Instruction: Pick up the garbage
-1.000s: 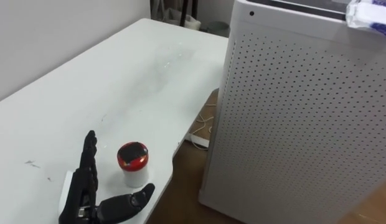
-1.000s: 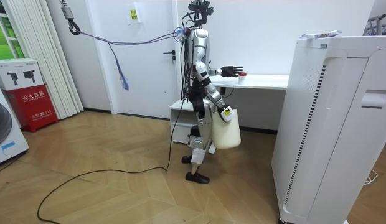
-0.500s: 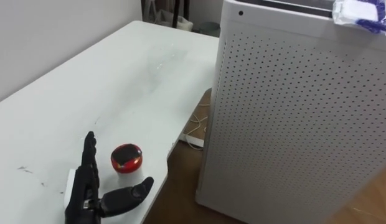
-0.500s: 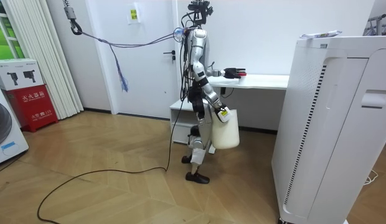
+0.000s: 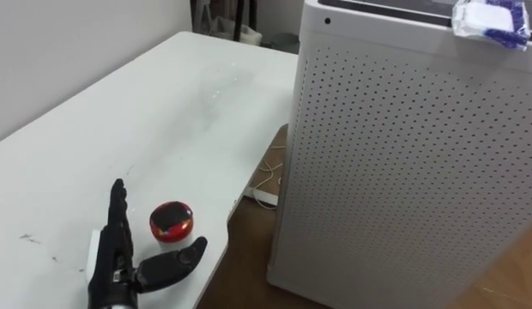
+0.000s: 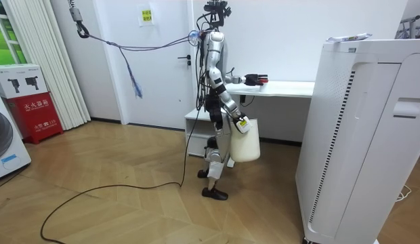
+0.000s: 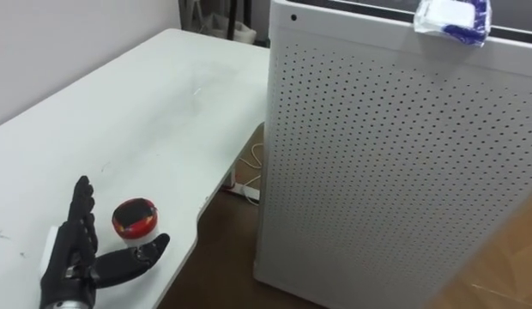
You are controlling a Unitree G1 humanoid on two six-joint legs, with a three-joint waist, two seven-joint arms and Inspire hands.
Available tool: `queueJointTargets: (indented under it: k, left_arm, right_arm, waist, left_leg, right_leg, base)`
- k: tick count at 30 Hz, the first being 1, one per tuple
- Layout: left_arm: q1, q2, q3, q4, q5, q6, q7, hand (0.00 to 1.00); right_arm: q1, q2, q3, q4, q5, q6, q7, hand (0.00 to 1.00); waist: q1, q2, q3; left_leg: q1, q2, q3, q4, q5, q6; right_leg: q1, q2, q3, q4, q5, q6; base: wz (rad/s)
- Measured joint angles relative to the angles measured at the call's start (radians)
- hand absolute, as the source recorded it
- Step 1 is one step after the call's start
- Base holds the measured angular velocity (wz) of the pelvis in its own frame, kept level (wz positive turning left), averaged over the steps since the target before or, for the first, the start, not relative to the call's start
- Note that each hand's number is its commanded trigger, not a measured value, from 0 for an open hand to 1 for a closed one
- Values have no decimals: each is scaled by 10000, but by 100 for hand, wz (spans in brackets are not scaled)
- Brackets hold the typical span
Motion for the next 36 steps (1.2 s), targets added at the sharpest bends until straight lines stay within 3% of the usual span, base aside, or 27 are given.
queueJointTargets:
  k: [11, 16, 26, 36]
  left_arm:
    - [-610, 9, 8, 1061, -203, 84, -213, 100]
    - [-702, -23, -12, 1265, -201, 102, -481, 100]
    - [-1246, -131, -286, 2020, -595, 115, -775, 100]
    - [-1433, -161, -399, 1959, -1677, 178, -1394, 100]
  right_arm:
    - [19, 81, -13, 17, 0, 14, 106, 100]
    - [-31, 82, -18, 15, -55, 25, 263, 100]
    - [-56, 85, 3, 10, -62, 218, 418, 100]
    - [-293, 207, 8, 145, 11, 228, 381, 100]
  waist:
    - [-352, -59, -15]
    - [-365, 10, 22]
    - [-379, 71, -4]
    - [-389, -81, -37]
  left_leg:
    - [158, 68, 239, -48, -2, -4]
    - [156, 81, 344, -95, -5, -4]
    - [191, 84, 453, -64, -4, -4]
    - [-86, 83, 458, 2, -5, -3]
  right_leg:
    - [8, 93, 299, 0, 47, -42]
    - [-42, 113, 359, 1, 76, -41]
    - [-25, 117, 445, -7, 79, -39]
    - [-332, 94, 410, 153, 156, -51]
  base:
    - [-8]
    - [-5]
    - [-1]
    - [-1]
